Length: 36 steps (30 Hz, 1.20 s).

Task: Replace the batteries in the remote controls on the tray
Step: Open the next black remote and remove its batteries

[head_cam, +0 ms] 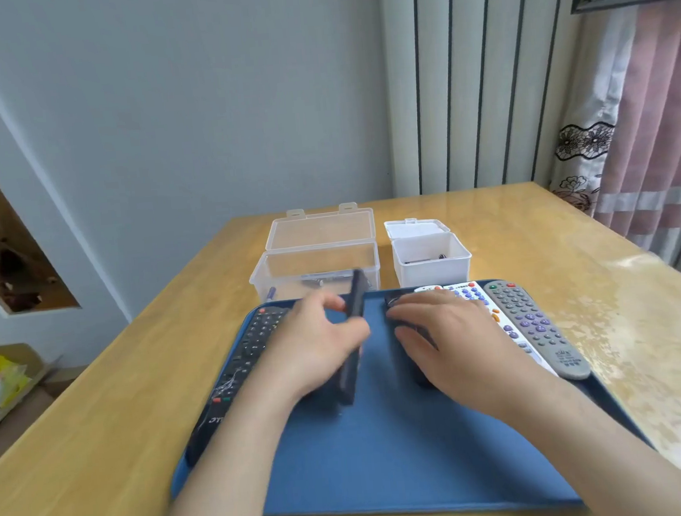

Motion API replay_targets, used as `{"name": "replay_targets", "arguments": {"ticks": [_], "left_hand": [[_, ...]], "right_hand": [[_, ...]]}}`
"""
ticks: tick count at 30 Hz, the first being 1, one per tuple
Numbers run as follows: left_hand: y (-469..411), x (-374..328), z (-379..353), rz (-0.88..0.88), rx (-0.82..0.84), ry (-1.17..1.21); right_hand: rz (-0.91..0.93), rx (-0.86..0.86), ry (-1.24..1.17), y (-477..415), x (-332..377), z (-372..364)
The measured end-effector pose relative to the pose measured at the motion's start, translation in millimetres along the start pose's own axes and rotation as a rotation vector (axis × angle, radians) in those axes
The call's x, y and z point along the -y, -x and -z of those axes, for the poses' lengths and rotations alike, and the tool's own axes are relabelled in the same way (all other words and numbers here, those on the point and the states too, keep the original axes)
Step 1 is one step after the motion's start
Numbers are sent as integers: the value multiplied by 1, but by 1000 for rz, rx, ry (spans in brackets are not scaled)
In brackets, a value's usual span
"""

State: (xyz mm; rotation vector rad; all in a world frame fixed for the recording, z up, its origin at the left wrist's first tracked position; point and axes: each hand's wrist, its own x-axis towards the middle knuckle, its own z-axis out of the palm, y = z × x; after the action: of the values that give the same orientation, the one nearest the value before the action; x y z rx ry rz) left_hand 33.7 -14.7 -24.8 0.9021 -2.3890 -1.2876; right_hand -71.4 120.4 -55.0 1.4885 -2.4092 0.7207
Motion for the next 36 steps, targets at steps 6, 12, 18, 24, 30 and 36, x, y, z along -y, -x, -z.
{"name": "replay_targets", "arguments": {"ticks": [6, 12, 18, 24, 30, 36], "left_hand": [[8, -12, -21, -186, 77, 817], [12, -13, -32, -240, -18, 728], [14, -15, -33, -226, -137, 747], [12, -14, -30, -344, -132, 453], [11, -13, -26, -316, -60, 568], [7, -8, -23, -328, 6, 669]], "right_hand": [[-504, 236, -1394, 2, 31, 19], [-492, 120, -1416, 3, 31, 16], [-459, 203, -1512, 3, 34, 19], [-434, 134, -1520, 3, 34, 12], [-420, 99, -1508, 4, 33, 11], [-400, 136, -1445, 5, 31, 13]]}}
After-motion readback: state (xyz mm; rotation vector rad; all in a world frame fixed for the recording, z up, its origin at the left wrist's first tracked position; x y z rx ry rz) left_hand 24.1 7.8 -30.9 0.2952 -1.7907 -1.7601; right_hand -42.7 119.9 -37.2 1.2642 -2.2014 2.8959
